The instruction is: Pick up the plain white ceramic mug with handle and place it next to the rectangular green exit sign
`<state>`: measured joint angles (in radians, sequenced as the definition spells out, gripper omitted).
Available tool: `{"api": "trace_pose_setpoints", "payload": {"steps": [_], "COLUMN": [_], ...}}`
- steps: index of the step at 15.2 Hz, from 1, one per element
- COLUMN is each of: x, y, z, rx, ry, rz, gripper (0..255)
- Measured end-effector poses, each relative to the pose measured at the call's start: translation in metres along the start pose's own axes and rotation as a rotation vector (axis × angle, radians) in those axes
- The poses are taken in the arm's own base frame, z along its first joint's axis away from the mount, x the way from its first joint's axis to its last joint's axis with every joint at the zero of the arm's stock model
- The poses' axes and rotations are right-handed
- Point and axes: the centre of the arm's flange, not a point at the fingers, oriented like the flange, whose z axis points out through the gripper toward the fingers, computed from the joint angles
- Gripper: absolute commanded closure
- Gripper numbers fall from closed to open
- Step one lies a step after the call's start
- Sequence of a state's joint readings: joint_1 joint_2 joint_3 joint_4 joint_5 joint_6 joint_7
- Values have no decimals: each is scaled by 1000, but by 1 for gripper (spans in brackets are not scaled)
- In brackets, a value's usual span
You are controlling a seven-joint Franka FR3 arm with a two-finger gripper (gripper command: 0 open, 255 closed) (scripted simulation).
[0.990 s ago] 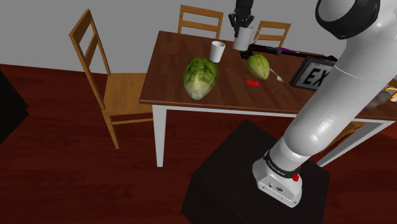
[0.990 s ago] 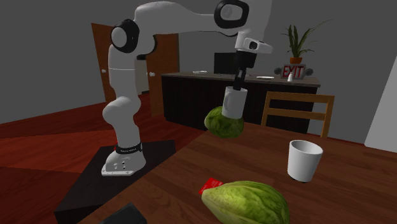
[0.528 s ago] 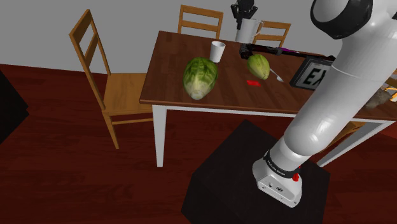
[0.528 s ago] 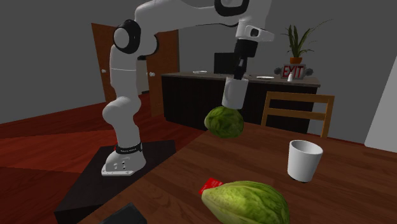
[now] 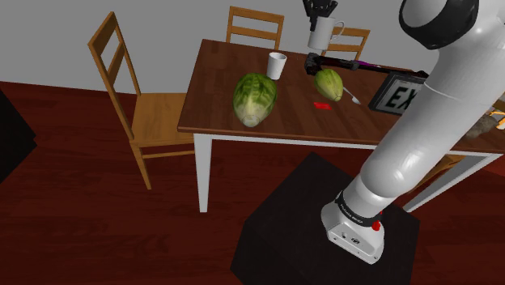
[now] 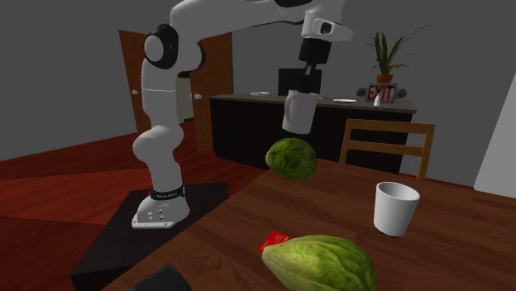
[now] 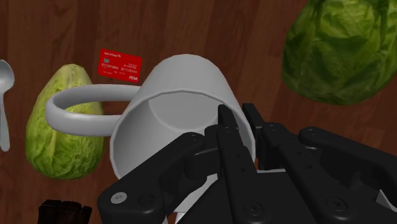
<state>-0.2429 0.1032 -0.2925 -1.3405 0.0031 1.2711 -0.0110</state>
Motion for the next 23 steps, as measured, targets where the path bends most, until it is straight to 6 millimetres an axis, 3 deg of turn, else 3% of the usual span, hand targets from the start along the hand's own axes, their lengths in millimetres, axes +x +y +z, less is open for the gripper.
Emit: {"api": "trace_pose_setpoints", "payload": {"steps": [23], "x": [-171], "y": [247], "z": [37], "rx": [0], "ry": [0], "rz": [0], "gripper": [255]}}
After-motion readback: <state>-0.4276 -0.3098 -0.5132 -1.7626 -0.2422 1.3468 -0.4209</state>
